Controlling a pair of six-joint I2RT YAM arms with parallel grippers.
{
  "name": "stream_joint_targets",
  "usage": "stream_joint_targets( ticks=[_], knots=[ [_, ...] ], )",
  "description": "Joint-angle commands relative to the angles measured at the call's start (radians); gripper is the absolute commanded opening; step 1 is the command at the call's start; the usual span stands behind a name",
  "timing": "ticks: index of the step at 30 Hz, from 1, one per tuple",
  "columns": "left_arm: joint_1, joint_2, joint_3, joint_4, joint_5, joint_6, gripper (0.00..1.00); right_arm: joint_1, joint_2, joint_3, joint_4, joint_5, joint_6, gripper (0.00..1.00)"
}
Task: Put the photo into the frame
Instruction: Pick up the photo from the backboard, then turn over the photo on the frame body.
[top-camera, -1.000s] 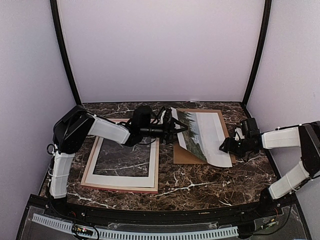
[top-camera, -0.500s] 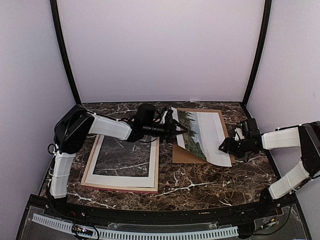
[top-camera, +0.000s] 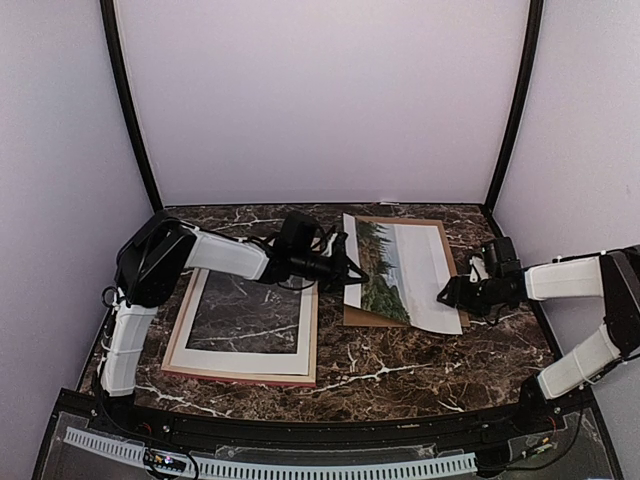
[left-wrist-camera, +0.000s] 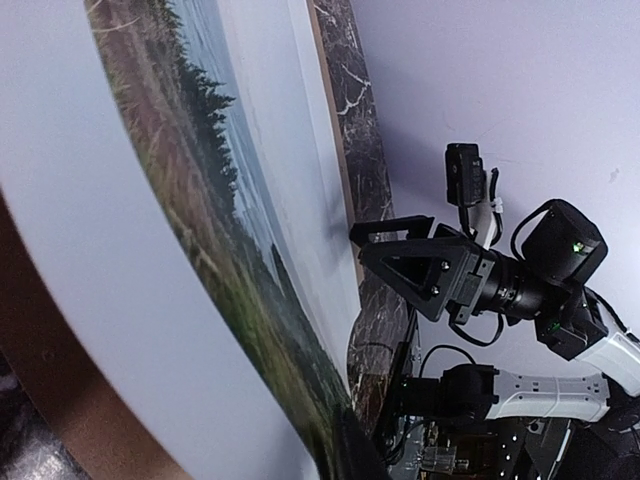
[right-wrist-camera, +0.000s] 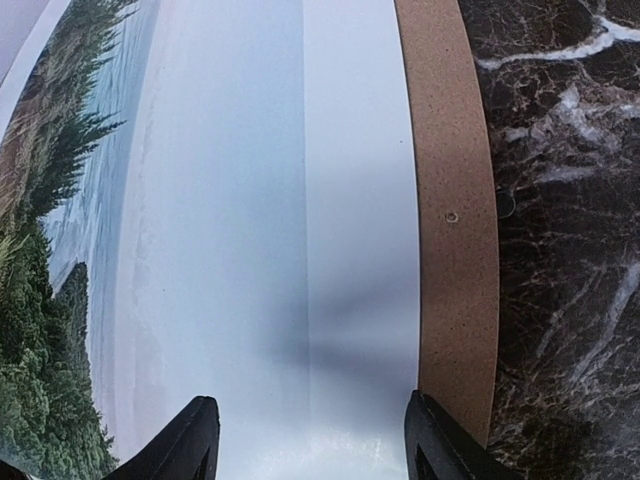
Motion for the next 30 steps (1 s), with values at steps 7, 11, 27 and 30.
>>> stream_joint_targets(
  ticks=[7,11,27,30],
  knots=[
    [0.005,-0.151,0.106,-0.369,-0.068,0.288,0.0,0.009,-0.1,0.052,-0.213,0.017,-0.04,0.68],
    [0.014,-0.238,0.151,-0.61,-0.127,0.431,0.0,0.011,-0.147,0.093,-0.263,0.019,-0.049,0.69],
    [0.071,-0.786,0.278,-1.5,-0.719,0.682,0.0,0.061,-0.129,0.157,-0.267,0.022,-0.029,0.7],
    [0.062,-0.81,0.346,-1.601,-0.848,0.644,0.0,0.088,-0.098,0.177,-0.253,0.023,-0.017,0.7]
  ],
)
